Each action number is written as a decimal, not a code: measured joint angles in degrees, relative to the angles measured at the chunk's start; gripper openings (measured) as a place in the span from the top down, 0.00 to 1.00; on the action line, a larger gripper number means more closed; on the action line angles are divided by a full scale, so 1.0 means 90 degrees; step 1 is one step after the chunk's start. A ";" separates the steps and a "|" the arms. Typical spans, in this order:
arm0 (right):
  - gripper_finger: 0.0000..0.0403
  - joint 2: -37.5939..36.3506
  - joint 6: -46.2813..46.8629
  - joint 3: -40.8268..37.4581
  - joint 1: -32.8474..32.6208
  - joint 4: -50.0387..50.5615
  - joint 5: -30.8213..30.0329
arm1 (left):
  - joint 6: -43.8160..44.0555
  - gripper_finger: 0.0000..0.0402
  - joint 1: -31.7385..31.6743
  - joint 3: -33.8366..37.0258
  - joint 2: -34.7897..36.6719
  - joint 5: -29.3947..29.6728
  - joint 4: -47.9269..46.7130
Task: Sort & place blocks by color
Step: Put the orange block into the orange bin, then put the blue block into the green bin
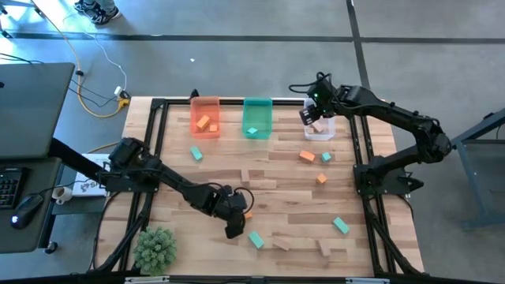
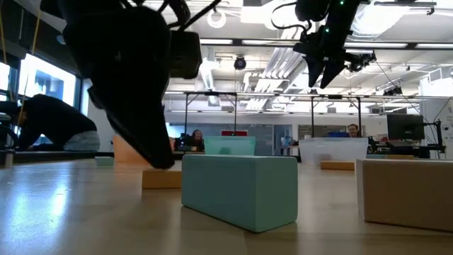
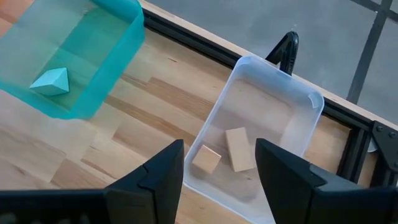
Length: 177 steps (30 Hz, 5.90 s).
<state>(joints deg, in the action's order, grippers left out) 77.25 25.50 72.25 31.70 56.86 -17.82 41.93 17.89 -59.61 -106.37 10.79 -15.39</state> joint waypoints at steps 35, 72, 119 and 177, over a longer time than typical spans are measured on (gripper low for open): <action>0.54 0.0000 -0.0161 0.0000 0.0001 0.0285 0.0199 | -0.0626 0.77 -0.0742 0.0023 0.0664 0.0103 -0.1190; 0.54 0.0000 0.0646 0.0000 -0.0472 0.0467 0.0250 | -0.2518 0.77 -0.6285 0.0219 0.3060 0.0984 -0.2539; 0.54 0.0000 0.5172 0.0000 -0.3966 0.2864 0.0804 | -0.3635 0.70 -0.8194 0.0211 0.1664 -0.0020 -0.1410; 0.50 -0.0391 0.2712 -0.3183 -0.1506 0.0184 0.1269 | -0.4184 0.55 -0.7973 0.0211 0.2632 -0.1459 -0.1304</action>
<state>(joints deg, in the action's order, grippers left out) 73.73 49.91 43.60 18.15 58.51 -6.41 4.27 -53.87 -57.71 -82.68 -2.34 -27.12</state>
